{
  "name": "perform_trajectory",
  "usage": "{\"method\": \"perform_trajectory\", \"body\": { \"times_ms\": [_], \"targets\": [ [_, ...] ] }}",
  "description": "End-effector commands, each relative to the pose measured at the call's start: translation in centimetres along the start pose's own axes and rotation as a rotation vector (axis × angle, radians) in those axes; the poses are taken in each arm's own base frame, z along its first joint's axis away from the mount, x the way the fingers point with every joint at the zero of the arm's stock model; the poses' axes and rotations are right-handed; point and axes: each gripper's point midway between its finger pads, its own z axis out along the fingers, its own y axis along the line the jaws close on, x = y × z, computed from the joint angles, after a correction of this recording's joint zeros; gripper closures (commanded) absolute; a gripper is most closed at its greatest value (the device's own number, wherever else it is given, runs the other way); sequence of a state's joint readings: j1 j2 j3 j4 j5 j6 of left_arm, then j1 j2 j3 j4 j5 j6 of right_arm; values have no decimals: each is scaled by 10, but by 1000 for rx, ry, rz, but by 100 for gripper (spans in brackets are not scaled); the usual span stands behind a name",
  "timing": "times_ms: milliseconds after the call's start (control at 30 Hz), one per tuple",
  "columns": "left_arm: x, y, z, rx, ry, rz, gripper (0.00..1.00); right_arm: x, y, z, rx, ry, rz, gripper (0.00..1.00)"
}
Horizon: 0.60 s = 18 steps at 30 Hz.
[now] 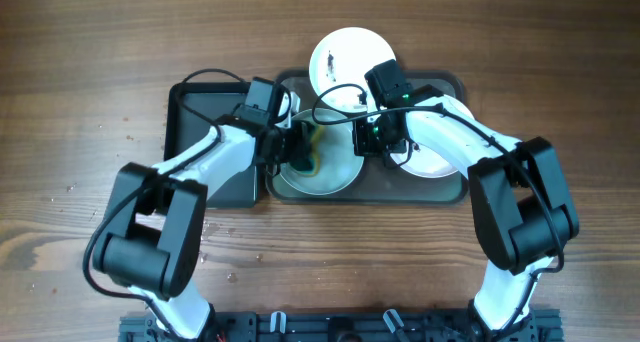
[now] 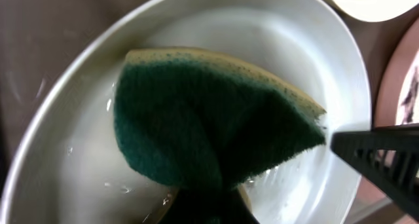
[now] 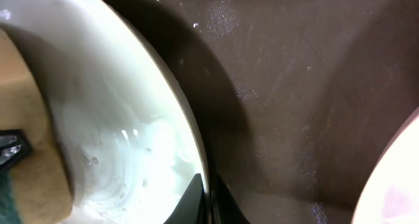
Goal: Clean dirty plates on tray and stack at the side
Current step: 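Scrub the plate rim area with the sponge in the left gripper, then move the sponge with the left gripper over the small black tray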
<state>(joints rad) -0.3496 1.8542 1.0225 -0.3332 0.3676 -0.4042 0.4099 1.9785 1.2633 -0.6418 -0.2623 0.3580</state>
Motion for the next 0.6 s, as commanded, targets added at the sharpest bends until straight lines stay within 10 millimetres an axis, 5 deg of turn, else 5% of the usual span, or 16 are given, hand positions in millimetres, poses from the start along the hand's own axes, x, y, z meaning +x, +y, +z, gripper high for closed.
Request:
{"method": "perform_trajectory", "body": {
  "times_ms": [0, 133, 233, 433, 567],
  "targets": [
    [15, -28, 9, 147, 93, -38, 96, 1, 7, 3, -23, 11, -24, 96],
    [24, -81, -4, 423, 163, 26, 96, 1, 7, 3, -23, 11, -24, 96],
    [21, -96, -13, 489, 159, 59, 96, 1, 7, 3, -23, 11, -24, 96],
    [-35, -85, -56, 412, -64, 62, 96, 1, 7, 3, -23, 10, -25, 96],
    [-71, -45, -97, 268, -229, -15, 96, 0, 6, 3, -23, 7, -23, 96]
  ]
}}
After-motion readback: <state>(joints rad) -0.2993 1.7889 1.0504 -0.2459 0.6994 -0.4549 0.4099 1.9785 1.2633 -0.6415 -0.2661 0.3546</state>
